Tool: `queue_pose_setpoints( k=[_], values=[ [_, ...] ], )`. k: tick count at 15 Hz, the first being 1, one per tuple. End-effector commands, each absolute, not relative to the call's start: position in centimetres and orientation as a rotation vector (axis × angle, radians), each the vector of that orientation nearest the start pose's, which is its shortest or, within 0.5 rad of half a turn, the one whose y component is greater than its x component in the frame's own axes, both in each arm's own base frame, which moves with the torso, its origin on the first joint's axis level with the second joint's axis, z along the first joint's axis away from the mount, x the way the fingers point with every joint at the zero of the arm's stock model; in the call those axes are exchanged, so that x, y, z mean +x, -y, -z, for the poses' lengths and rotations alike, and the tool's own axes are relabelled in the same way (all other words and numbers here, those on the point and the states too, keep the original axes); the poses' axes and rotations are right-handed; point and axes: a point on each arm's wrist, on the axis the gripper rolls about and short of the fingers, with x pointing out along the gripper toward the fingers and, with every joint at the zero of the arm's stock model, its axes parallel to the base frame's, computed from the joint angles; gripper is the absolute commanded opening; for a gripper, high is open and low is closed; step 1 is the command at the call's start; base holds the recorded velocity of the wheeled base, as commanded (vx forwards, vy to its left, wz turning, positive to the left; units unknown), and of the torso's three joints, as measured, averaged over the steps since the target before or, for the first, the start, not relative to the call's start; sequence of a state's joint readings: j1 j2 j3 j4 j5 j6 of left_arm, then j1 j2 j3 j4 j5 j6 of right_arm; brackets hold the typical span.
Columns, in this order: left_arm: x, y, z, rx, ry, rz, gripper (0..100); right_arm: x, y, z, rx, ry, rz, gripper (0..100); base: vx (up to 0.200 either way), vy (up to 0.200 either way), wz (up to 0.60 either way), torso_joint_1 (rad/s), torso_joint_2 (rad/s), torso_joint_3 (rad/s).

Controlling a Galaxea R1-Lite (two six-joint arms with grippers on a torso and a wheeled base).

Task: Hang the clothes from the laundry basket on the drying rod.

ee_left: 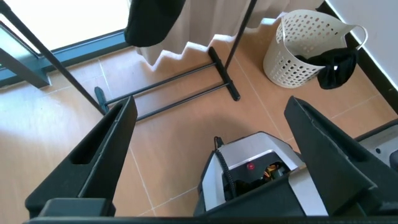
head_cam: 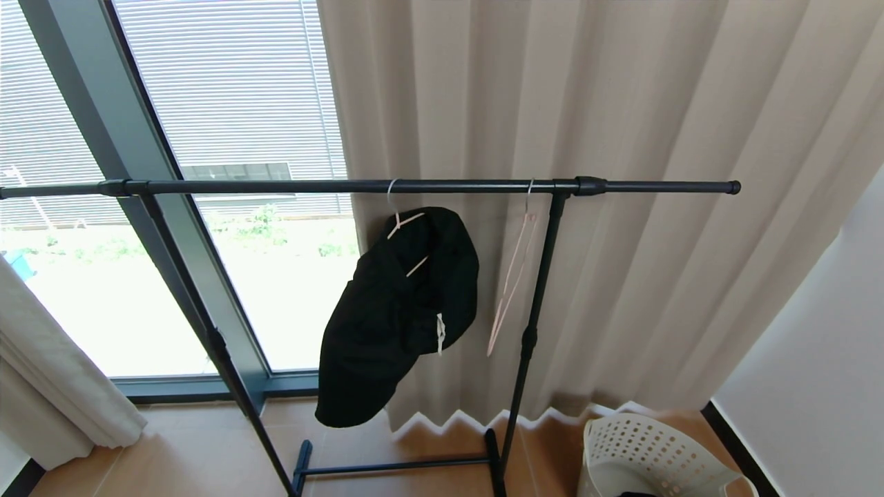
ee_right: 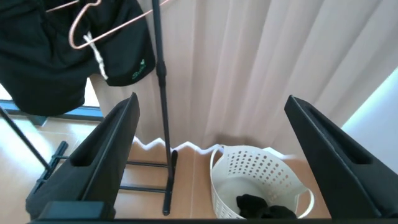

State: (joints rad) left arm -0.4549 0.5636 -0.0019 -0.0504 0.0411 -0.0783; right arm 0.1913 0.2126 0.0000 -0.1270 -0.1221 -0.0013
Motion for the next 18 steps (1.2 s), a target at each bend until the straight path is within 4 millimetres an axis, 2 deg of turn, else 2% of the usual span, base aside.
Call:
queue_pose_setpoints(
  k=[1, 4, 6, 9, 13, 18],
  values=[
    [2.2, 0.8, -8.1, 0.044, -0.512, 0.322, 100, -0.6, 0.5, -9.1, -0.013, -0.068, -0.023, 100, 0.0, 0.0, 0.0, 0.0, 0.0, 0.0],
    [2.1, 0.5, -8.1, 0.025, -0.489, 0.209, 100, -0.9, 0.5, -9.1, -0.007, -0.035, 0.025, 100, 0.0, 0.0, 0.0, 0.0, 0.0, 0.0],
    [1.4, 0.1, -8.3, 0.079, -0.39, 0.098, 100, -1.1, 0.5, -9.0, -0.002, -0.014, 0.061, 100, 0.0, 0.0, 0.0, 0.0, 0.0, 0.0],
    [0.4, -0.2, -8.4, 0.053, -0.279, -0.02, 100, -1.4, 0.4, -9.0, 0.002, 0.017, 0.106, 100, 0.0, 0.0, 0.0, 0.0, 0.0, 0.0],
    [-1.5, -0.3, -8.3, 0.024, -0.046, 0.011, 100, -1.9, 0.3, -8.9, 0.015, 0.073, 0.17, 100, 0.0, 0.0, 0.0, 0.0, 0.0, 0.0],
    [-1.4, -0.3, -8.2, 0.015, -0.055, -0.009, 100, -2.0, 0.4, -8.9, 0.023, 0.074, 0.193, 100, 0.0, 0.0, 0.0, 0.0, 0.0, 0.0]
  ],
)
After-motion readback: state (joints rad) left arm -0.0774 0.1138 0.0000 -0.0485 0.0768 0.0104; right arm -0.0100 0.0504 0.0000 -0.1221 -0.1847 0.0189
